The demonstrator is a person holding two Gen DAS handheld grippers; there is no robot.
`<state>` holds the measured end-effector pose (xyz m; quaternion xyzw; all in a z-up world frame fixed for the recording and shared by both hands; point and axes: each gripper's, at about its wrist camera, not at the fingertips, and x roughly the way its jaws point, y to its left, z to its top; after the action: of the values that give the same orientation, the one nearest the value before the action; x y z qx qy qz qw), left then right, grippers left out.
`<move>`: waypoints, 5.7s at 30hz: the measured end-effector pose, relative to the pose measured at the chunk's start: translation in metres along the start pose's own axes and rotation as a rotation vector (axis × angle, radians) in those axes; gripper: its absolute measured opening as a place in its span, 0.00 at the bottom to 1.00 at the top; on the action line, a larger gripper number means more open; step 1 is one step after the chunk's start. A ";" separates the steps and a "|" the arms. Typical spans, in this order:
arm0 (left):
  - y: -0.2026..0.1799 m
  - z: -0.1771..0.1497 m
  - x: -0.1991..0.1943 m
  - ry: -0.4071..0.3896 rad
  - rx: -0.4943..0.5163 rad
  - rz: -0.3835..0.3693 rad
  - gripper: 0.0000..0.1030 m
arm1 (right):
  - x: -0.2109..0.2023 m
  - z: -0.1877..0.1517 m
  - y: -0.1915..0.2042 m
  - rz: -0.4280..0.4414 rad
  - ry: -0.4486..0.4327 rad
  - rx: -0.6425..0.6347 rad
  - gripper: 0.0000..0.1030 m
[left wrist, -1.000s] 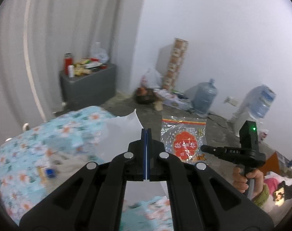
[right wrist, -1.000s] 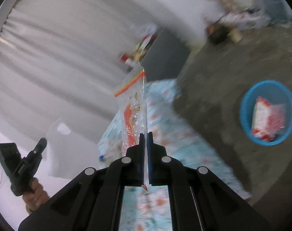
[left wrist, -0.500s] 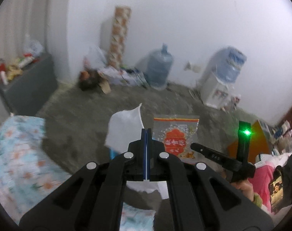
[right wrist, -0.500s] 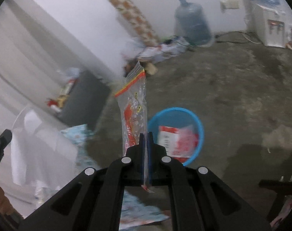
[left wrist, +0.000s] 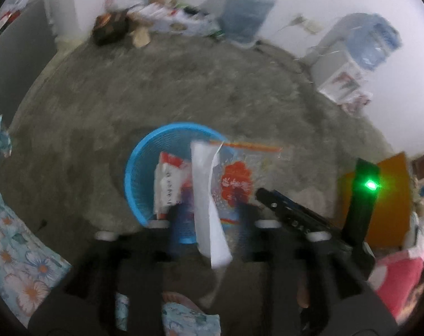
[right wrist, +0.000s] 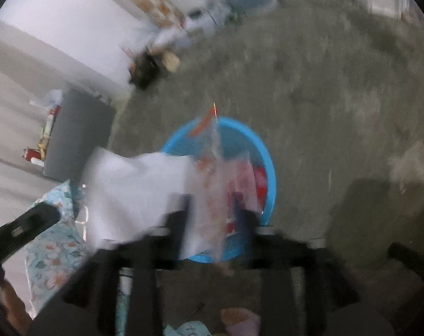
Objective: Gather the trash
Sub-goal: 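Carry the zip bag and white paper over the wastebasket and open both grippers, then move both open grippers back over the floral bed cover, then grasp the clear bottle with the blue label with the right gripper, then grasp the green plastic bag with the left gripper while the right gripper holds the bottle, then lift the green bag with the left gripper while the right gripper holds the bottle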
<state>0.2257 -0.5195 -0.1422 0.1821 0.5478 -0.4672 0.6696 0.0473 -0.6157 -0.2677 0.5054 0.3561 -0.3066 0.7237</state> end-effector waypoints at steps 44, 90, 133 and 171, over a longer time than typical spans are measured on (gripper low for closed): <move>0.128 -0.427 -0.456 -0.702 -0.635 0.449 0.81 | -0.207 -0.276 0.301 -0.030 -0.154 -0.986 0.91; 0.243 -0.573 -0.435 -0.663 -1.006 0.443 0.80 | -0.100 -0.464 0.469 0.258 0.547 -1.161 0.57; 0.159 -0.305 -0.319 -0.353 -0.392 -0.109 0.75 | -0.175 -0.363 0.258 0.295 0.731 -1.154 0.57; 0.223 -0.403 -0.447 -0.360 -0.303 0.057 0.17 | -0.168 -0.342 0.275 0.305 0.648 -1.063 0.57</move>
<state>0.1993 0.0863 0.0679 0.0088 0.4783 -0.3853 0.7891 0.1044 -0.1936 -0.0687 0.1898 0.5841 0.1865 0.7668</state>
